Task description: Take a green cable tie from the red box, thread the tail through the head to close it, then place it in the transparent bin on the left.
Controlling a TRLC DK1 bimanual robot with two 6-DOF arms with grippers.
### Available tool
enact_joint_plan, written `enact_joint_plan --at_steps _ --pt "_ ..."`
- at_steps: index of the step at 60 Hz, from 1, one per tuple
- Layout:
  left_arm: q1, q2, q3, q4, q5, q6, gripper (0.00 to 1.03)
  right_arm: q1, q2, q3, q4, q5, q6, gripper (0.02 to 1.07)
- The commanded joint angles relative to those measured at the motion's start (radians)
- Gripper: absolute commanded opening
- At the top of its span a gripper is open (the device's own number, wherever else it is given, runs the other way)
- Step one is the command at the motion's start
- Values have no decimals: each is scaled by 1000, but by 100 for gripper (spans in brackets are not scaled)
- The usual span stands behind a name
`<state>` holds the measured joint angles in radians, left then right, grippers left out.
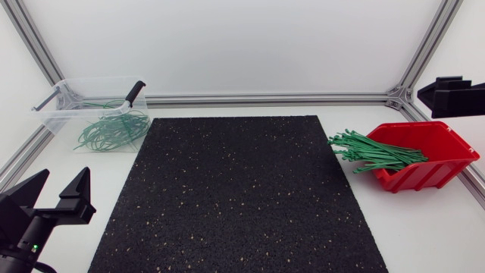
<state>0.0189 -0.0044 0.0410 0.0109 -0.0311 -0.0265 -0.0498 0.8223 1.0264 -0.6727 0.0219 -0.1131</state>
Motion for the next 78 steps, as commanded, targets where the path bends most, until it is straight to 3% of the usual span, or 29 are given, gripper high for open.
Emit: enact_joint_plan --at_steps 1,11,16,28,51,57,68,78 --pt "7 -9 -43 -8 -7 -18 99 -13 64 78 -53 -16 -59 103" --pt "7 -9 -43 -8 -7 -16 99 -116 158 124 -76 -191 -108 103" --pt "7 -9 -43 -8 -7 -18 99 -148 222 153 -93 -226 -146 102" --pt "7 -9 -43 -8 -7 -18 99 -179 390 267 -261 -217 -447 102" --pt "0 -9 -41 -9 -7 -16 99 -180 486 264 -361 -221 -830 102" --pt "0 -9 -41 -9 -7 -18 99 -180 514 258 -389 -221 -932 98" --pt "0 -9 -41 -9 -6 -18 99 -180 529 215 -370 -217 -1099 97" --pt "0 -9 -41 -9 -6 -18 99 -170 540 158 -341 -208 -1200 88"
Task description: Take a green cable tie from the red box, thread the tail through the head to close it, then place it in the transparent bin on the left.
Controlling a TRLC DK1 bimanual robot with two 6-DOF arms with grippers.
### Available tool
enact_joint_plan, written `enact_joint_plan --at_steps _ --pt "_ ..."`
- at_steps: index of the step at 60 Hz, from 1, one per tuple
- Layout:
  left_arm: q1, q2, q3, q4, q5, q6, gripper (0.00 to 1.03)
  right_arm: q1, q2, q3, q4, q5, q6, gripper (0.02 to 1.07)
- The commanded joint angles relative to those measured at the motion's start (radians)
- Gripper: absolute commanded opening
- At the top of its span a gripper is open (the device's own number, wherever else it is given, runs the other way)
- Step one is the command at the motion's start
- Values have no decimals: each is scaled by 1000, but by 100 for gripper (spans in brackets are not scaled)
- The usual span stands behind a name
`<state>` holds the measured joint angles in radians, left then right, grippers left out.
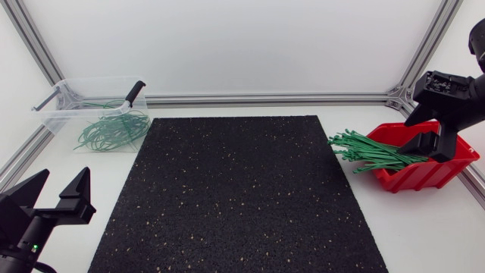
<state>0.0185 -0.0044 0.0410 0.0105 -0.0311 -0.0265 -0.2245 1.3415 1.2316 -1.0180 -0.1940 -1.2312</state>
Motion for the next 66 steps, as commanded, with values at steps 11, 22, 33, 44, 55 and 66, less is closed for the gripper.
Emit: enact_joint_plan --at_steps 11,22,33,44,55,66 --pt "0 -9 -41 -9 -6 -18 99 51 24 -126 72 64 -146 78" --pt "0 -9 -41 -9 -6 -18 99 100 24 -201 139 108 -179 70" --pt "0 -9 -41 -10 -6 -16 99 122 31 -245 173 117 -209 55" --pt "0 -9 -41 -10 -6 -16 99 140 31 -310 210 122 -258 52" --pt "0 -9 -41 -10 -6 -16 99 146 61 -333 285 146 -264 52" --pt "1 -9 -41 -10 -6 -16 99 128 87 -316 328 149 -267 51"
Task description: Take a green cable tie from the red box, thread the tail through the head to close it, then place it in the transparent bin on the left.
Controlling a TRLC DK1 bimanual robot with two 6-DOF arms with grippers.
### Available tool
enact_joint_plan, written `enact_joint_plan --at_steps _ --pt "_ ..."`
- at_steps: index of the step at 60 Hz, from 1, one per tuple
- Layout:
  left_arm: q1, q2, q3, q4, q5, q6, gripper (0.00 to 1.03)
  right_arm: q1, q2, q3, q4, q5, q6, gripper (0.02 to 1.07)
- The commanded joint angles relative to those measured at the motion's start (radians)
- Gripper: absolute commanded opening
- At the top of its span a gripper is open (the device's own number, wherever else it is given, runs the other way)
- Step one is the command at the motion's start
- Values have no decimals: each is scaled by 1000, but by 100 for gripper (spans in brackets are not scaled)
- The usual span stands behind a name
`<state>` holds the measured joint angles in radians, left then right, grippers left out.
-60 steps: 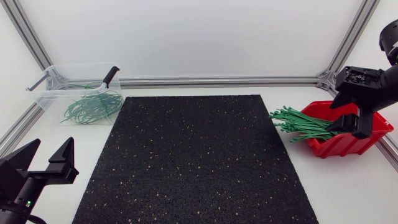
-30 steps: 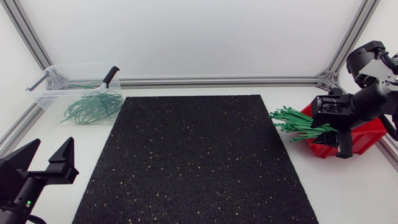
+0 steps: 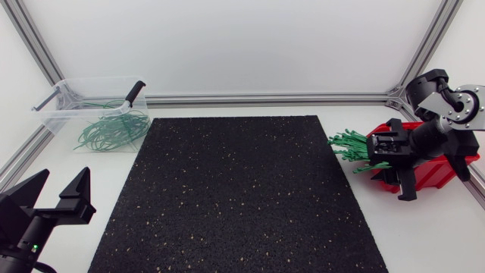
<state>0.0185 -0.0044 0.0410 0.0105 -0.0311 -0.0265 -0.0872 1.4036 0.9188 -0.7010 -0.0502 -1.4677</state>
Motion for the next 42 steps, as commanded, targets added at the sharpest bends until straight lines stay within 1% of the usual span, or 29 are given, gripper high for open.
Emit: enact_joint_plan --at_steps 1,3,13,16,29,42 --pt "1 -9 -41 -10 -6 -16 99 -9 28 -3 15 6 -33 49" --pt "1 -9 -41 -10 -6 -16 99 -9 32 -3 18 7 -34 46" --pt "0 -9 -41 -10 -6 -16 99 -17 48 3 32 7 -34 46" --pt "0 -9 -41 -10 -6 -16 99 -17 51 3 38 6 -39 44" --pt "0 -9 -41 -10 -6 -16 99 -23 64 8 86 6 -39 44" --pt "0 -9 -41 -10 -6 -16 99 -31 90 17 95 4 -40 43"
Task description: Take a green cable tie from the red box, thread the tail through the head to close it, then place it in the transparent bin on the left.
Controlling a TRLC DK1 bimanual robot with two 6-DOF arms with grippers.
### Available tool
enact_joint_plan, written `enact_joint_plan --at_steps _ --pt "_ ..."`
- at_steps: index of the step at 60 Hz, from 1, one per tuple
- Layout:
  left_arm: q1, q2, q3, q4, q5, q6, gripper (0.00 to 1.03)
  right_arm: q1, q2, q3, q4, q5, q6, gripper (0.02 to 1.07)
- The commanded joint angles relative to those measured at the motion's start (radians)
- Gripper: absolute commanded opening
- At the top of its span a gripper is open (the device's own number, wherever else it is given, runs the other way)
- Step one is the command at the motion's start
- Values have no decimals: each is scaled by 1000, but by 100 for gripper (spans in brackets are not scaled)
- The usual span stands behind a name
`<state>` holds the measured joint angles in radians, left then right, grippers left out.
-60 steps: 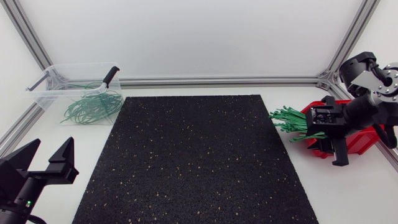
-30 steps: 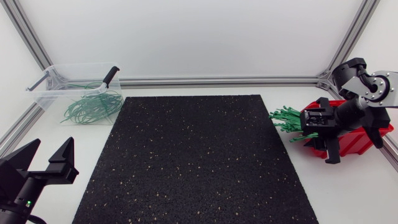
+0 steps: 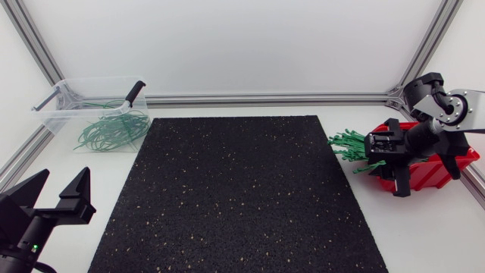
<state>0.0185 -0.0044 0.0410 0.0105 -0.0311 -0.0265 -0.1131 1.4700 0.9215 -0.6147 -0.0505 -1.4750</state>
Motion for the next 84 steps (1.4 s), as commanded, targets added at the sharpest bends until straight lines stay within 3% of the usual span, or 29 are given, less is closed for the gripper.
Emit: enact_joint_plan --at_steps 1,15,84 --pt "0 -9 -41 -10 -6 -16 99 -5 24 14 9 5 -34 43" --pt "0 -9 -41 -10 -6 -16 99 -7 26 13 10 1 -36 32" --pt "-8 -9 -41 -12 -3 -16 99 4 13 25 27 -2 -34 16"
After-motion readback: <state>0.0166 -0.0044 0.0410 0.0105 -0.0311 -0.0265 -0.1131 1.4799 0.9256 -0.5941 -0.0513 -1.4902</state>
